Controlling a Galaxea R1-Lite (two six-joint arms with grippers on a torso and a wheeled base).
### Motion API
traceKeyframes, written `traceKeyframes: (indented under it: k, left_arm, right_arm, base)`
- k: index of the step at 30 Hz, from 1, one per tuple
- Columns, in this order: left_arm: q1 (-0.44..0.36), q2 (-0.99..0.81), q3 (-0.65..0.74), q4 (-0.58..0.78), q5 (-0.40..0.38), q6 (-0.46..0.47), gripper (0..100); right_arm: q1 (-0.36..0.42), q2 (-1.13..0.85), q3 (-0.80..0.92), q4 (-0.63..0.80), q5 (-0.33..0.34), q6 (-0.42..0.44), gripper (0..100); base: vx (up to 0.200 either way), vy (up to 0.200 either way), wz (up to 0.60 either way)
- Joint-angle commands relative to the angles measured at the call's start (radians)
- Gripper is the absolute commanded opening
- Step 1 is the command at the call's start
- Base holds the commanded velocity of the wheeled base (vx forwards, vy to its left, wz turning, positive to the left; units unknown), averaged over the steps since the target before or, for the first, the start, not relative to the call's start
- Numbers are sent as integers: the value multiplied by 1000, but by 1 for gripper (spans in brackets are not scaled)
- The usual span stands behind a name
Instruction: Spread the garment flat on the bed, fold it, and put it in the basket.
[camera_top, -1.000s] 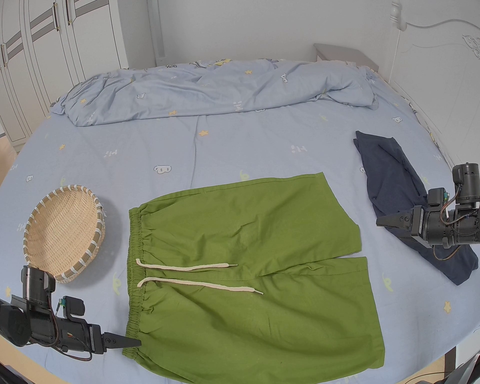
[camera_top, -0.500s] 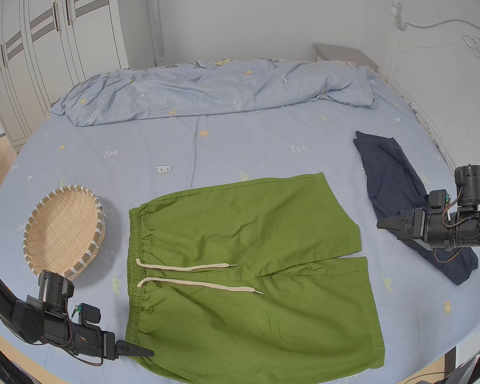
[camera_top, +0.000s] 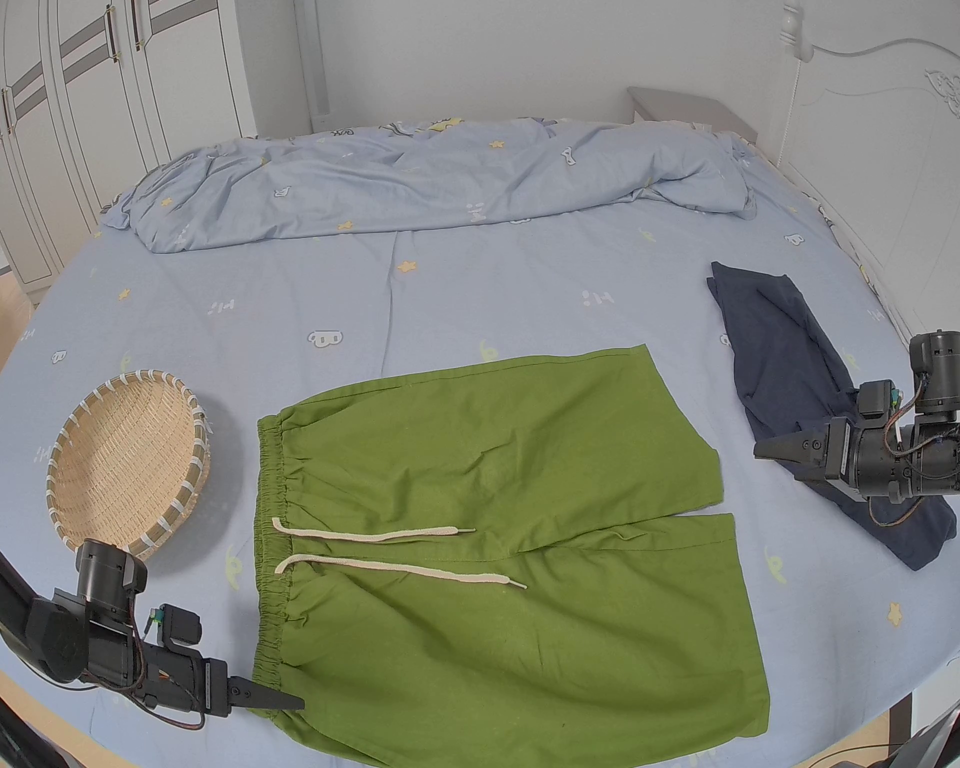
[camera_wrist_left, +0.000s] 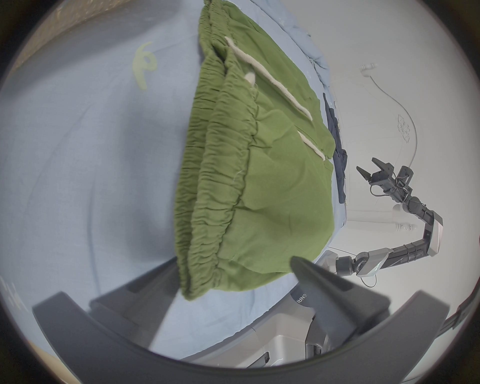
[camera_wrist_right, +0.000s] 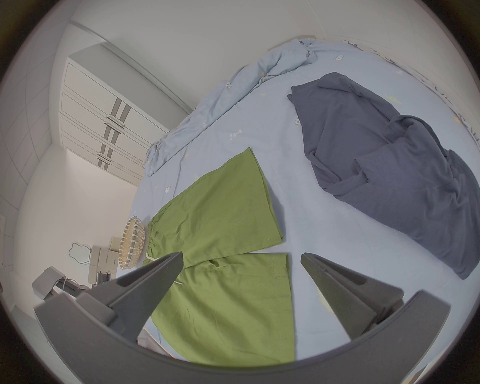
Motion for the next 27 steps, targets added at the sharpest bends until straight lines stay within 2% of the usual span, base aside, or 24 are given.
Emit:
traceKeyframes:
  k: [1,9,16,18,19,21,23,27]
  left_arm:
    - [21,-7,8,0,-1,1,0]
    - [83,-71,68,-8,-1,2,0]
    - [101,-96,79,-12,-1,4,0]
    - [122,-96,77,-14,-2,4,0]
    - [127,-94,77,-14,-5,2,0]
    - [127,-97,77,-14,-5,1,0]
    - [127,-97,77,-14,-5,1,0]
    - [119,-88,80,-14,-7,1,0]
  right_arm:
    - [1,5,1,1,1,0,100]
    - [2,2,36,1,2,-3,100]
    - [5,3,198,4,5,-14,100]
    - [4,5,280,4,8,-44,100]
    - [2,5,347,2,13,-90,100]
    - [-1,0,407,2,45,-127,100]
    - [-4,-15,449,2,83,-135,100]
    - [10,-63,524,4,86,-146,100]
  base:
    - [0,0,0]
    - [0,0,0]
    - [0,0,0]
    - [0,0,0]
    - [0,0,0]
    - [0,0,0]
    - [0,0,0]
    - [0,0,0]
